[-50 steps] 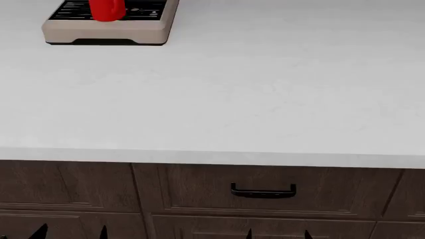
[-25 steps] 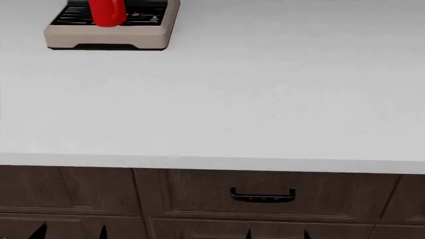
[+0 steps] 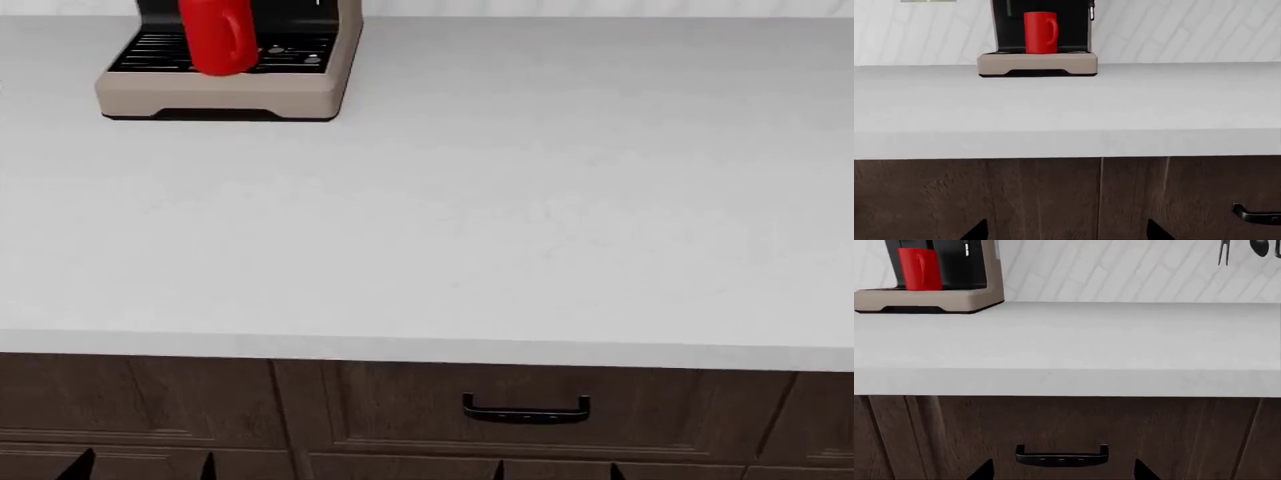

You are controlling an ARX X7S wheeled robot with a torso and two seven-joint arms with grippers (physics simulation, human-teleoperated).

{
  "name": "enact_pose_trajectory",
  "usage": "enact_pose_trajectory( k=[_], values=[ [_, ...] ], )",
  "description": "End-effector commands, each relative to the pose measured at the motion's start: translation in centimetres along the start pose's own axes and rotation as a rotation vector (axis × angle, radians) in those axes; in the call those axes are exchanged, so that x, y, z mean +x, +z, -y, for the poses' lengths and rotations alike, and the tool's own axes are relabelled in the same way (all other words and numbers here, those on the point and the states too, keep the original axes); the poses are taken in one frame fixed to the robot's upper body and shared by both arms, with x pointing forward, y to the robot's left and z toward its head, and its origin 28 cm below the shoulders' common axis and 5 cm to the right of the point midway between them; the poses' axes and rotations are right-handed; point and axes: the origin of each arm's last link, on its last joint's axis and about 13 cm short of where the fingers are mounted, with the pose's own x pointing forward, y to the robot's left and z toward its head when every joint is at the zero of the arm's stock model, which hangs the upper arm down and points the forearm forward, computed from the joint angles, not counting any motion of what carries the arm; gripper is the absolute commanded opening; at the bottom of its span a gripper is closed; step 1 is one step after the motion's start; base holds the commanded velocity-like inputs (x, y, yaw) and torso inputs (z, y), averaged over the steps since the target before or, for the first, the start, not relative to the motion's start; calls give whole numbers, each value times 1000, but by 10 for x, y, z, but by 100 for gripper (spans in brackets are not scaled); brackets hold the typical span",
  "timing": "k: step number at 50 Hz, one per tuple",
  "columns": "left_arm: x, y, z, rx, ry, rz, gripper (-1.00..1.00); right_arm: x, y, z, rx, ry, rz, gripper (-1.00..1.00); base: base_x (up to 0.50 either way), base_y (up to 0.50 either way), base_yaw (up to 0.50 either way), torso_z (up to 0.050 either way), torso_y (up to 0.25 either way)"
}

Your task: Pick the mug from under the coffee machine dispenser and place it on the counter.

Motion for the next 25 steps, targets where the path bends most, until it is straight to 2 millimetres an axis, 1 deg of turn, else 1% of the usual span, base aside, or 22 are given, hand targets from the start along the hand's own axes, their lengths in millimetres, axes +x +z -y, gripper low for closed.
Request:
enact_pose_trajectory(
  k=[1,7,10,14,17,25],
  values=[
    [-1,-1,0,5,-6,1,100,-1,0,0,-2,0,-1,100,0,0,0,50,0],
    [-1,1,0,-3,7,1,100,-1,0,0,-3,1,-1,100,0,0,0,50,0],
    [-2,2,-1,-12,11,4,100,0,0,0,-2,1,-1,100,0,0,0,0,0],
    [-1,2,1,38,10,1,100,1,-1,0,-6,6,2,100,0,0,0,0,0],
    [1,1,-1,17,18,8,100,2,2,-1,-3,4,12,100,0,0,0,0,0],
    [2,0,-1,11,22,1,100,3,0,0,-8,-7,18,100,0,0,0,0,0]
  ],
)
